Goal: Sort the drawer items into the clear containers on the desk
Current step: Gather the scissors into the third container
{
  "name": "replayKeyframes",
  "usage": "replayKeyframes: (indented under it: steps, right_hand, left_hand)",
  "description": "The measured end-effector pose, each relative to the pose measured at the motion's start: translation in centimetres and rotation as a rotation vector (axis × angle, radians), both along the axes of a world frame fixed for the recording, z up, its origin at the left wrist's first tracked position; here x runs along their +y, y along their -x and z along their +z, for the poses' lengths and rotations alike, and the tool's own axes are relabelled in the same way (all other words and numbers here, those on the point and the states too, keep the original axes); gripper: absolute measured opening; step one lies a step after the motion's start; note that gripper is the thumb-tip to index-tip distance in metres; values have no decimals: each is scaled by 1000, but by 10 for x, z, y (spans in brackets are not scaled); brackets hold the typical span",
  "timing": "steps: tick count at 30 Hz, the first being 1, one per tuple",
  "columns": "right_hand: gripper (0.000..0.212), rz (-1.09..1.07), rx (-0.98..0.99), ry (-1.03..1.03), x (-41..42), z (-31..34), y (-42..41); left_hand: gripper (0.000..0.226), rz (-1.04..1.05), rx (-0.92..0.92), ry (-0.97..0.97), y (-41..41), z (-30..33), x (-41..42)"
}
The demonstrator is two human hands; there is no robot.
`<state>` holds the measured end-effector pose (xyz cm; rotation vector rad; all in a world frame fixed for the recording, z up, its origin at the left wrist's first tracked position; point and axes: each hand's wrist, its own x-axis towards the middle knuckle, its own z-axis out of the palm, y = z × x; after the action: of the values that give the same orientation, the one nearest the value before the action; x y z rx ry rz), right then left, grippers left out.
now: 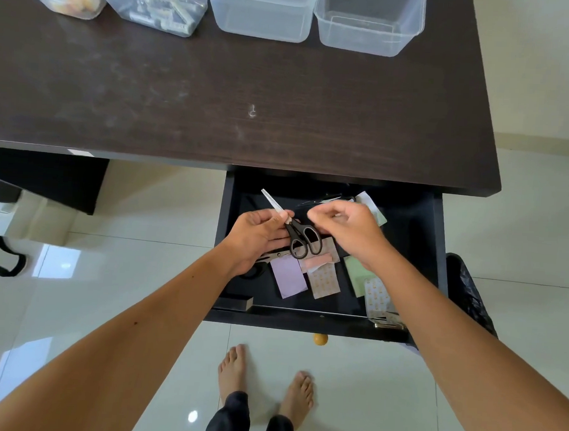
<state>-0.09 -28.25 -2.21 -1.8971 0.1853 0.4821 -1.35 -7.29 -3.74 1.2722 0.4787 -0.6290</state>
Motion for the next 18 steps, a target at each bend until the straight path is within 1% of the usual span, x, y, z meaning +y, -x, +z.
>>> replayKeyframes:
  steps: [2,3,5,8,11,14,16,18]
  right_hand:
    - [9,-83,-145,170,-5,-2,-9]
    - [10,-111,-193,243,-8,-7,-14]
    - [17,-116,-224,344,-12,-16,-20]
    - [24,-59,-239,435,-12,-23,-23]
    - [22,14,-320,497,-11,-23,-21]
    - [20,125,-373,575,-13,-27,-16]
    - [23,209,-387,648,-15,-28,-13]
    - [27,270,-450,689,-18,-29,-10]
  left_hand:
    - [23,17,11,-17,0,-1,1]
    - [23,21,18,-16,-1,-1,1]
    - [23,23,33,-15,-1,-2,1]
    - [21,27,42,-13,-1,-1,0]
    - [20,30,53,-10,0,1,-1]
    - [19,37,73,-42,-1,0,-2]
    - [18,38,84,-58,-1,-1,-2]
    - [19,38,89,-73,0,-1,-2]
